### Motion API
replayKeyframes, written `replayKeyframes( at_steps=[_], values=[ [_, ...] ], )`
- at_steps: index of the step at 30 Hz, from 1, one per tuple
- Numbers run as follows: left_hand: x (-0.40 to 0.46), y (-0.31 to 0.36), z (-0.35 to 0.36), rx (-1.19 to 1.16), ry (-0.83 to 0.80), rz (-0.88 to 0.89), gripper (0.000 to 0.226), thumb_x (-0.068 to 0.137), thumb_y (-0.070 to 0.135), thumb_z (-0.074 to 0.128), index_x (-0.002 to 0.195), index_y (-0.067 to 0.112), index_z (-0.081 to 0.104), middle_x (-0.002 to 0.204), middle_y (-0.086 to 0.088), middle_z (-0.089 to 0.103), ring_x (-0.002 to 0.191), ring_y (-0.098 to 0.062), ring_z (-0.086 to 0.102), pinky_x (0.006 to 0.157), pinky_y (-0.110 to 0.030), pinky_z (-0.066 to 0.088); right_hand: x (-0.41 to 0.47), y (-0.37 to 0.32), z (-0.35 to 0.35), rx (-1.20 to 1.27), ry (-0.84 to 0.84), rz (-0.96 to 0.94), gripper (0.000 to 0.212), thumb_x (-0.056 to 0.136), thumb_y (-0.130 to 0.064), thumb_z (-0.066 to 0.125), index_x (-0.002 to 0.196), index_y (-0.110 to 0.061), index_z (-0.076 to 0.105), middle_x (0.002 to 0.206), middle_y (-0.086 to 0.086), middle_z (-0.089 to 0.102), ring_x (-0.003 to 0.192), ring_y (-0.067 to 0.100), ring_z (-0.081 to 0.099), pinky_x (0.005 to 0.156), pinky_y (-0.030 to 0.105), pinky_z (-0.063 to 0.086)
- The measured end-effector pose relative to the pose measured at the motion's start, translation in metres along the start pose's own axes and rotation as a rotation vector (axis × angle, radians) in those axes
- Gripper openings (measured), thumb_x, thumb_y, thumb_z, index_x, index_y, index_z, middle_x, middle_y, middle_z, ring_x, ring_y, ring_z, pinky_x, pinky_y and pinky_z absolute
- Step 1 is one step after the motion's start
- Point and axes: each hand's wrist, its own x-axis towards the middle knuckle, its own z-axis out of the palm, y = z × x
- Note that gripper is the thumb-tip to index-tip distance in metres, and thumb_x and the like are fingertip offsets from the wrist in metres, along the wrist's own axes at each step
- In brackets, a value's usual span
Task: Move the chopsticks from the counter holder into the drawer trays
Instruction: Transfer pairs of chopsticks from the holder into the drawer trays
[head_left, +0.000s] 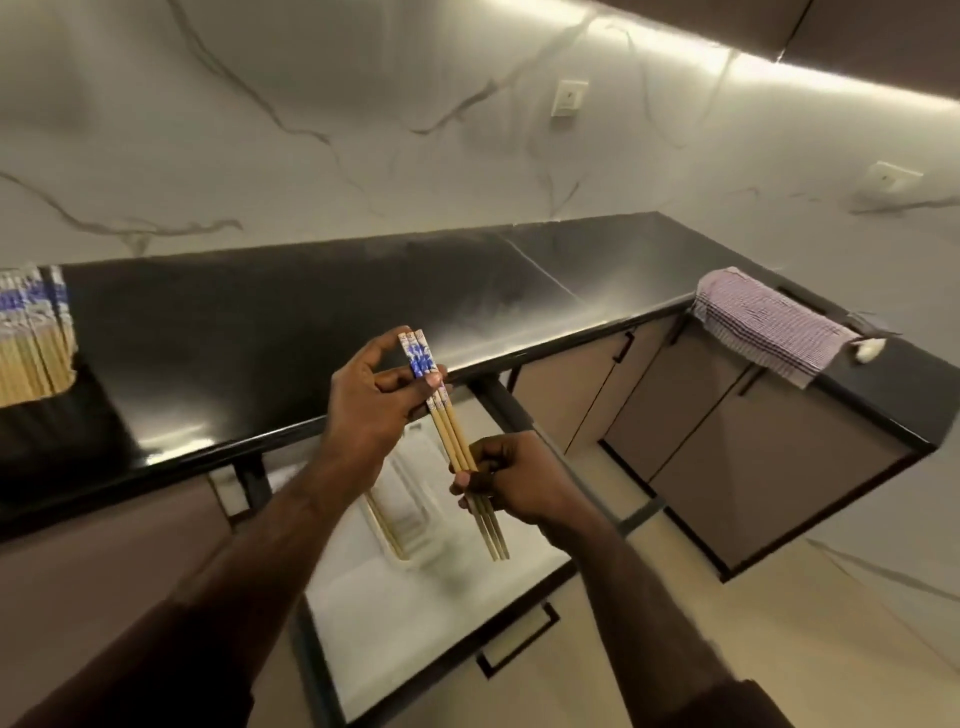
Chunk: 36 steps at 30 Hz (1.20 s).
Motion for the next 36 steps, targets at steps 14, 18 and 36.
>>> replayKeyframes(
  at_steps=[14, 18, 36],
  values=[
    [0.069, -0.173, 0.005, 0.193, -0.015, -0.385, 0.027, 0.087, 0.009, 0.070, 0.113, 0.008, 0.064, 0.085, 0.000, 0.077, 0.076, -0.014, 0.075, 0.062, -0.024, 0.059, 0.146, 0.089, 0.018, -0.024, -0.124, 0.358, 0.014, 0.085, 0.005, 0.061, 0.083, 0.001, 0.074, 0.082, 0.021, 0.073, 0.068, 0.027, 0.071, 0.072, 0.042, 0.063],
    [0.082, -0.225, -0.011, 0.504, -0.020, -0.395, 0.003, 0.088, 0.023, 0.070, 0.086, 0.026, 0.070, 0.079, 0.017, 0.071, 0.075, 0.002, 0.069, 0.074, -0.020, 0.055, 0.184, 0.116, 0.039, -0.069, -0.210, 0.466, 0.014, 0.080, 0.005, 0.061, 0.078, 0.000, 0.074, 0.075, 0.016, 0.072, 0.064, 0.026, 0.069, 0.072, 0.041, 0.063],
    [0.116, -0.293, -0.048, 1.561, -0.507, -0.471, 0.044, 0.100, 0.025, 0.042, 0.143, 0.017, 0.040, 0.146, -0.009, 0.048, 0.140, -0.022, 0.036, 0.117, -0.045, 0.024, 0.277, 0.175, 0.141, -0.495, -0.227, 0.462, 0.023, 0.086, -0.019, 0.061, 0.102, -0.003, 0.066, 0.104, 0.016, 0.071, 0.097, 0.033, 0.068, 0.085, 0.039, 0.056]
  ],
)
